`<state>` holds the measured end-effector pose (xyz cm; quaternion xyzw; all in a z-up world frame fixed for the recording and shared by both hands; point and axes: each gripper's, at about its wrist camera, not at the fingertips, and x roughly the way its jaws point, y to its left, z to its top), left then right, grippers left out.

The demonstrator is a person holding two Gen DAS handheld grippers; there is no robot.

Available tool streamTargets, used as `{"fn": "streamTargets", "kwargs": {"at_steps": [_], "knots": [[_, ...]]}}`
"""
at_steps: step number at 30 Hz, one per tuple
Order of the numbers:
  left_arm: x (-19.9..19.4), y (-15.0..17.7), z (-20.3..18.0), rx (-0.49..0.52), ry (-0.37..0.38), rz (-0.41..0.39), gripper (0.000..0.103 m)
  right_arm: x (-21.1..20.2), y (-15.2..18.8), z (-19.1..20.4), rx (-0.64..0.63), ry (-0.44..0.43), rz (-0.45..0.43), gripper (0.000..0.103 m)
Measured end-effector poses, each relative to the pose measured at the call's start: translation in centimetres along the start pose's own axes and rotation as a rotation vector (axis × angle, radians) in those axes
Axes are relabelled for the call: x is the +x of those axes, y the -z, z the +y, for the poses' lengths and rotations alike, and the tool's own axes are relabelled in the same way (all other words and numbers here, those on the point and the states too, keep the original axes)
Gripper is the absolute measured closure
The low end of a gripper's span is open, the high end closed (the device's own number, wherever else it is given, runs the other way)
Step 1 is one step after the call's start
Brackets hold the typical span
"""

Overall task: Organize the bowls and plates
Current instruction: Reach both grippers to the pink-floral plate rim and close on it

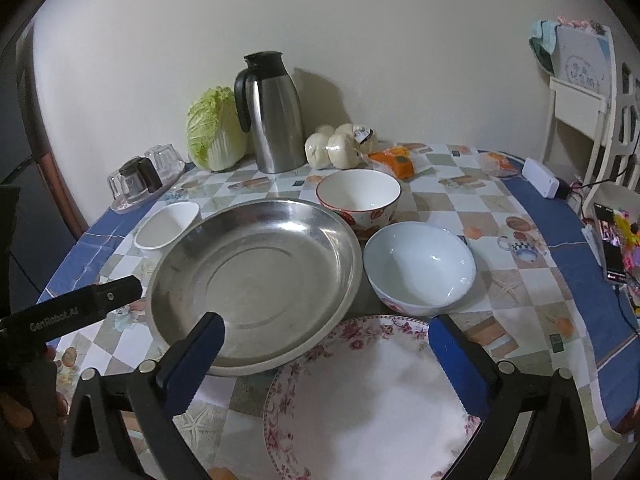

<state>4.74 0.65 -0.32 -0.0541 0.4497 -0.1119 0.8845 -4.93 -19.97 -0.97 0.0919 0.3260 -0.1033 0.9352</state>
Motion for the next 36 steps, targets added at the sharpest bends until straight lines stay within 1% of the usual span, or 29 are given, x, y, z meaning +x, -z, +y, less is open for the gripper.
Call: {"fn": "streamTargets", "kwargs": {"at_steps": [3,9,13,21,24,27,28,29,31,33,34,35,36], "knots": [[-0.7,0.2,-0.3,0.007,-0.02,-0.017,0.0,-1.0,0.1,0.1,-0.01,0.002,-0.022,0.0],[-1.3,0.6,-1.0,0.004,-0.018,-0.033,0.0,-2.4,0.4,-0.1,-0.022,-0.003,-0.053,0.0],[-1.3,0.8,-2.1,0.021,0.008,-0.024,0.0,-3.0,0.3,-0.5,-0.029,0.009,-0.073,0.0],[-1.6,1.4,-4.6,0.058,0.027,-0.027,0.0,-3.7,0.3,-2.2,-0.021,0.023,-0.092,0.0],[-1.3,1.8,-5.7,0.072,0.049,-0.007,0.0,-3.8,0.3,-3.0,-0.011,0.031,-0.089,0.0],[-0.8,2.4,-6.8,0.084,0.057,0.028,0.001,-3.6,0.5,-4.7,0.029,0.043,-0.067,0.0],[-0.7,2.5,-7.0,0.085,0.065,0.037,0.004,-3.6,0.5,-5.3,0.046,0.048,-0.06,0.0],[-0.5,2.8,-7.4,0.087,0.077,0.047,0.01,-3.4,0.6,-6.3,0.077,0.058,-0.048,0.0],[-0.3,3.2,-8.2,0.097,0.09,0.067,0.016,-3.3,0.7,-7.8,0.123,0.07,-0.031,0.0],[0.0,3.8,-9.0,0.112,0.093,0.093,0.017,-2.9,1.0,-9.4,0.177,0.076,-0.001,0.0],[0.2,4.1,-9.4,0.118,0.099,0.106,0.02,-2.7,1.1,-10.2,0.203,0.075,0.022,0.0],[0.3,4.3,-9.8,0.123,0.109,0.118,0.023,-2.5,1.3,-10.7,0.218,0.067,0.033,0.0],[0.5,4.5,-10.1,0.131,0.116,0.129,0.024,-2.2,1.6,-11.4,0.238,0.047,0.046,0.0]]}}
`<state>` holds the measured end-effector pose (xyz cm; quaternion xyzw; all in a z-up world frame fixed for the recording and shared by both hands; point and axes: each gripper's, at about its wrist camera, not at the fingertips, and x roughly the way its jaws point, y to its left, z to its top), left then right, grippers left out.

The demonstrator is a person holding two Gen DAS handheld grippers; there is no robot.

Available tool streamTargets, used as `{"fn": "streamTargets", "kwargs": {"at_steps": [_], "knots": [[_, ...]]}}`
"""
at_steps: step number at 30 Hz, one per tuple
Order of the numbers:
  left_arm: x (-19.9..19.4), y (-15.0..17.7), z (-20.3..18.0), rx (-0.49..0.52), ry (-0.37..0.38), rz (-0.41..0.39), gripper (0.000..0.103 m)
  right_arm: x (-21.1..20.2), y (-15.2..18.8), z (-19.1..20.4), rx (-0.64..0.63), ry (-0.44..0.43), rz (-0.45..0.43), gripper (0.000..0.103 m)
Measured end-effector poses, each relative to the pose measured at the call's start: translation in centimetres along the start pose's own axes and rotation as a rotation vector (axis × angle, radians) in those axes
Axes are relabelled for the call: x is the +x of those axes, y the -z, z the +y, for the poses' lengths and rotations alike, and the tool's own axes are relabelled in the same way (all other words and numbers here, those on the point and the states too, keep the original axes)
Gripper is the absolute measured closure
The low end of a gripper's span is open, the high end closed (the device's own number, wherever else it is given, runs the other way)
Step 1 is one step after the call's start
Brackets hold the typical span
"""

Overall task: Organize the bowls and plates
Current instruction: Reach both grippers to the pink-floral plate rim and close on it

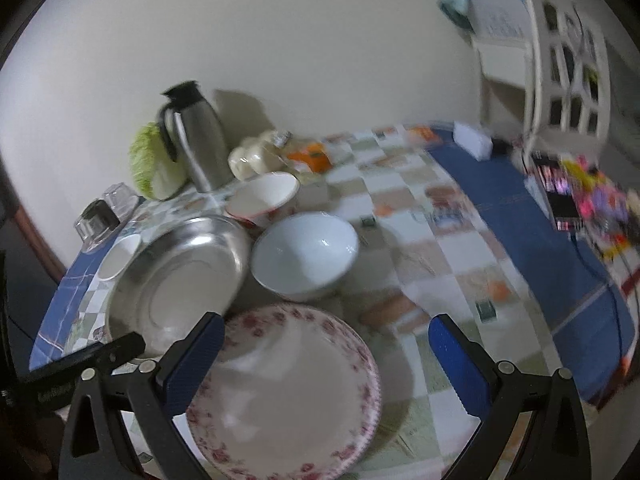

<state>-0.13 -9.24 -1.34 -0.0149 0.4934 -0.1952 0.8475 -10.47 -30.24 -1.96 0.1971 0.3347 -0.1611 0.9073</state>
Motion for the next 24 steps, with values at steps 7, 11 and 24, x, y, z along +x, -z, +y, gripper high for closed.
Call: {"fn": "streamTargets", "kwargs": {"at_steps": [7,11,24], "knots": [[1.7,1.0,-1.5,0.05,0.007,0.087,0.026,2.5,1.1,-3.2,0.145,-0.027,0.135,0.025],[2.8,1.5,-1.3,0.035,0.023,0.143,0.032,4.3,2.0,-4.5,0.213,-0.05,0.223,0.057],[6.8,2.4,-1.1,0.029,-0.01,0.269,0.065,7.0,4.1,-5.2,0.259,-0.064,0.35,0.091]]}}
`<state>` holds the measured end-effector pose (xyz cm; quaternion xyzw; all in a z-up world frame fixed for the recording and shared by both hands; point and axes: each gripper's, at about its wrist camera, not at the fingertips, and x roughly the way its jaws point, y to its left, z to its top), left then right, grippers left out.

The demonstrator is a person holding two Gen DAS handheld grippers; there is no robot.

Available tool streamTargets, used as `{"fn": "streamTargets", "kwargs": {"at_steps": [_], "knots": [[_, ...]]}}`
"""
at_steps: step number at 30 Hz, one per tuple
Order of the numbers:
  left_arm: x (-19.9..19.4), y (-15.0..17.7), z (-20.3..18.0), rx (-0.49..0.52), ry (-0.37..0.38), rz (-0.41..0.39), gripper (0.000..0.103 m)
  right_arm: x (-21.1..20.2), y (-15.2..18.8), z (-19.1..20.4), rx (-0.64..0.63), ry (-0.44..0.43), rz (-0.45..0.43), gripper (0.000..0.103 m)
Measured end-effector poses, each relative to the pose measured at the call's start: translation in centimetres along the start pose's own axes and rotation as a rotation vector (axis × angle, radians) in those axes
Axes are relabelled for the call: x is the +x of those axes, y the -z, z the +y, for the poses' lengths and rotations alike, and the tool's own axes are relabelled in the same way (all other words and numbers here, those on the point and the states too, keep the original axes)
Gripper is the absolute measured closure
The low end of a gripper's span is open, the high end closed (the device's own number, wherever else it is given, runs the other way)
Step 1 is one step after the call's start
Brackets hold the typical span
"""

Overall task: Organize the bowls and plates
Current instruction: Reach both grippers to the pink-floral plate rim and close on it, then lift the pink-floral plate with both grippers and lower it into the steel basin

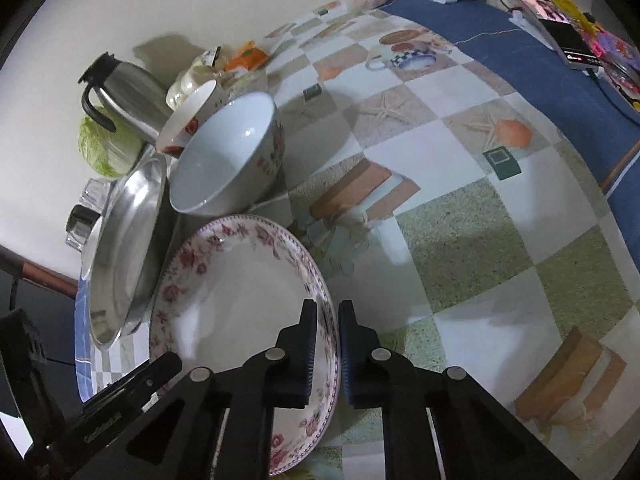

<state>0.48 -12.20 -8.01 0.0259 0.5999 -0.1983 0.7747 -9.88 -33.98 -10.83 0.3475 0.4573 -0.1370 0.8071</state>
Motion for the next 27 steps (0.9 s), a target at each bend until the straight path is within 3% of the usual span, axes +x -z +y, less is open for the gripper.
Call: {"fn": "streamTargets", "kwargs": {"at_steps": [4,7,19,27], "knots": [[0.1,-0.3,0.0,0.004,0.004,-0.016,0.07,0.3,0.1,-0.3,0.018,-0.019,0.009,0.091],[0.1,-0.3,-0.1,0.008,0.032,-0.018,0.079,0.4,0.1,-0.3,0.009,-0.014,0.007,0.091],[0.9,-1.1,-1.1,0.03,0.098,-0.01,0.083,0.1,-0.2,-1.8,0.075,-0.026,0.001,0.091],[-0.1,-1.6,-2.0,0.055,0.13,-0.061,0.083,-1.2,-0.1,-1.8,0.058,-0.028,-0.049,0.091]]}}
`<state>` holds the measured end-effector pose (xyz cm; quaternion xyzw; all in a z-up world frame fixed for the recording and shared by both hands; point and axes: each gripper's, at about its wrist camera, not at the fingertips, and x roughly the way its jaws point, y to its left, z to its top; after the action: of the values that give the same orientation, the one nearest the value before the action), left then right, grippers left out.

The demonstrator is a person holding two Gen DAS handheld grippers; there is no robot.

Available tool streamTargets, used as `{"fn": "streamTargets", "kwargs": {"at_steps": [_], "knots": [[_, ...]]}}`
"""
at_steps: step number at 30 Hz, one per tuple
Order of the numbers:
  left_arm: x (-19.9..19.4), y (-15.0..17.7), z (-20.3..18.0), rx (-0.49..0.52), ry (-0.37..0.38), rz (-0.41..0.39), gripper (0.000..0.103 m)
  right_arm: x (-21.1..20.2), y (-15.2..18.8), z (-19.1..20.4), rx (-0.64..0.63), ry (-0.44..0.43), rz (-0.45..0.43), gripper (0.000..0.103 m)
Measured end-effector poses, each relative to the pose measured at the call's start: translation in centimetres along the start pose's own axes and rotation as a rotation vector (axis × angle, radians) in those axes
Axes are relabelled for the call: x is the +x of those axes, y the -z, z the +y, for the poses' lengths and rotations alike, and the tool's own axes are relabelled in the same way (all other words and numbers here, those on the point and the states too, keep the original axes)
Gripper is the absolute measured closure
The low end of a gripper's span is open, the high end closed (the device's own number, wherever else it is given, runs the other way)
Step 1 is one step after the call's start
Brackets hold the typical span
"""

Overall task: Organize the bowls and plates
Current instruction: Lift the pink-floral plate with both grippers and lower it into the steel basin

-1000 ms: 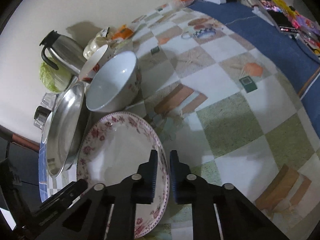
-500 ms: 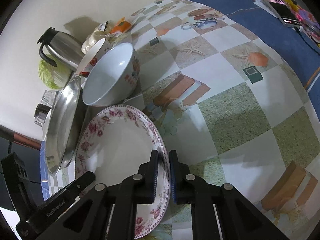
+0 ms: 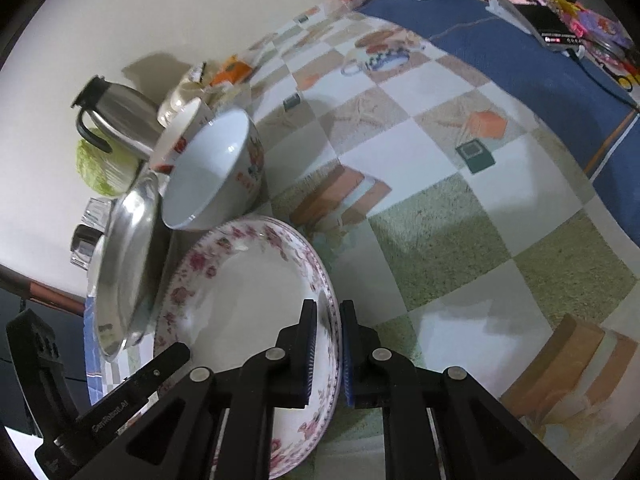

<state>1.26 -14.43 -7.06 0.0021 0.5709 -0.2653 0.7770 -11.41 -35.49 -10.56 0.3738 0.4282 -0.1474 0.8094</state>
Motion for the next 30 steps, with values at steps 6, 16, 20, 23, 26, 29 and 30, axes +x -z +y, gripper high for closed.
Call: {"fn": "streamTargets", "kwargs": {"at_steps": [6,16,20,23,26,29,30], "knots": [[-0.8,-0.1,-0.5,0.023,0.016,-0.017,0.084,-1.1,0.1,-0.3,0.012,-0.022,-0.032,0.091],[-1.8,-0.7,-2.2,0.09,0.045,-0.048,0.083,-3.3,0.1,-0.9,0.025,-0.037,-0.1,0.091],[-2.2,-0.9,-2.6,0.106,0.061,-0.058,0.083,-4.2,0.2,-1.1,0.028,-0.039,-0.123,0.091],[-2.7,-1.0,-2.8,0.121,0.067,-0.072,0.083,-5.0,0.1,-0.9,0.027,-0.044,-0.152,0.091],[-3.2,-1.6,-3.0,0.129,0.072,-0.099,0.083,-5.9,0.0,-0.4,0.019,-0.048,-0.176,0.091],[-4.2,-2.3,-2.6,0.115,0.103,-0.126,0.083,-6.3,-0.4,0.3,0.004,-0.046,-0.192,0.09],[-4.4,-2.6,-2.5,0.111,0.108,-0.136,0.083,-6.4,-0.7,0.6,0.003,-0.05,-0.194,0.091]]}}
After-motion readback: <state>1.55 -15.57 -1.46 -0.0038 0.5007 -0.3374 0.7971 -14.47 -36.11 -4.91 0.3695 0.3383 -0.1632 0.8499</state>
